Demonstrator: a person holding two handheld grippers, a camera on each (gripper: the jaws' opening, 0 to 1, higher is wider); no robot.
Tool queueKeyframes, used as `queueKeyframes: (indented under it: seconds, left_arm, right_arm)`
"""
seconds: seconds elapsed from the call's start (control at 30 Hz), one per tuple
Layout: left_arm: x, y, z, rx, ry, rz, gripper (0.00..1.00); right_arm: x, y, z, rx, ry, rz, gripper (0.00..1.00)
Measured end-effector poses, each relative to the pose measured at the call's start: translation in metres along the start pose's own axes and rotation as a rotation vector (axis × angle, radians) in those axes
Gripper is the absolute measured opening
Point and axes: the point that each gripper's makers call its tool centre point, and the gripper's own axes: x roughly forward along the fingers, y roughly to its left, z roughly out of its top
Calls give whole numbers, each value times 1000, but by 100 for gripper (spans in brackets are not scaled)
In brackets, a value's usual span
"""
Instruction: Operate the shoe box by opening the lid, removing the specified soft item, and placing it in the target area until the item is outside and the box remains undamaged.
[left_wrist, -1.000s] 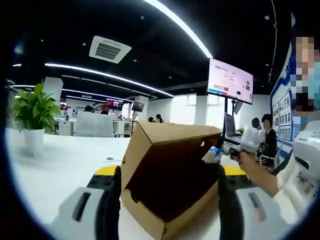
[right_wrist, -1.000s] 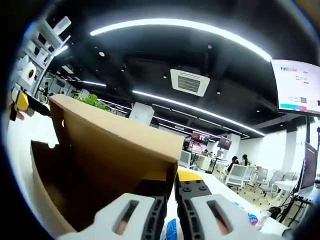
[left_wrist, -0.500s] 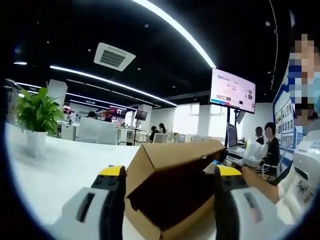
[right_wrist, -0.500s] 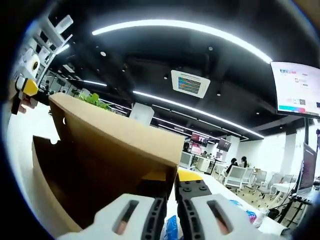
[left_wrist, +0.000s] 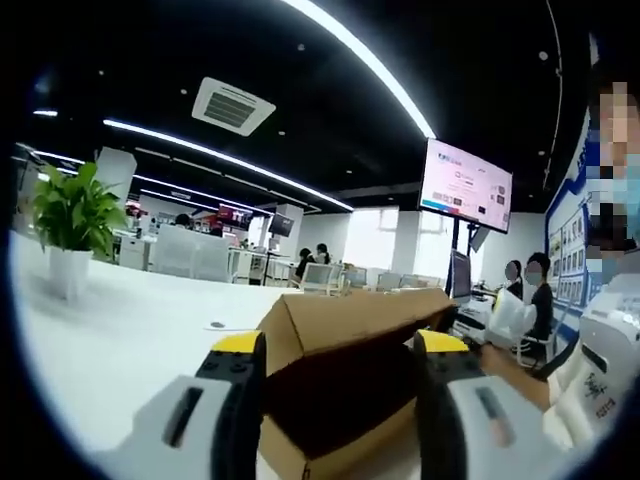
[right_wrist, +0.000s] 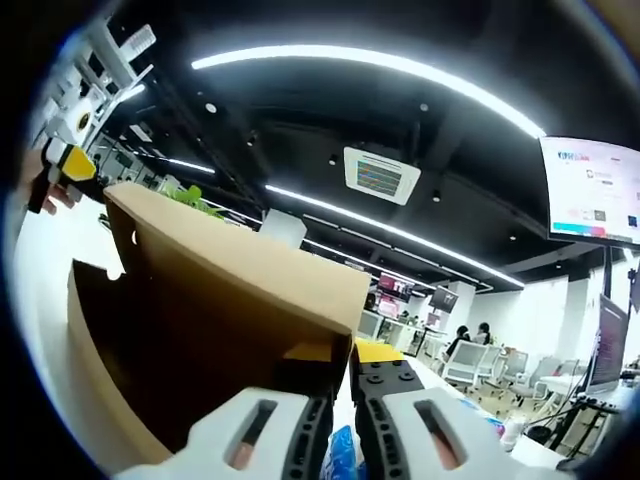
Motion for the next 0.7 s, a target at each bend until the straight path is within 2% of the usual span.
queueKeyframes:
  seconds: [0.13,0.33,0.43,0.57,0.7]
  left_arm:
    - [2,-4,-1,-9,-2,-2,61]
    - [1,7,-9,-9,34,48,49]
    - [1,15,-14,-7,56,64,48]
    - [1,23,-16,51,56,108,47]
    - [1,22,-19,65,59,110,47]
  right_arm:
    - [-4,3,-1,-9,-3,6,2]
    - [-8,7,-5,-21,0,23,3]
    - [-7,11,-9,-15,13,39,3]
    - [1,15,-8,39,27,51,3]
    - [5,19,-12,21,39,68,3]
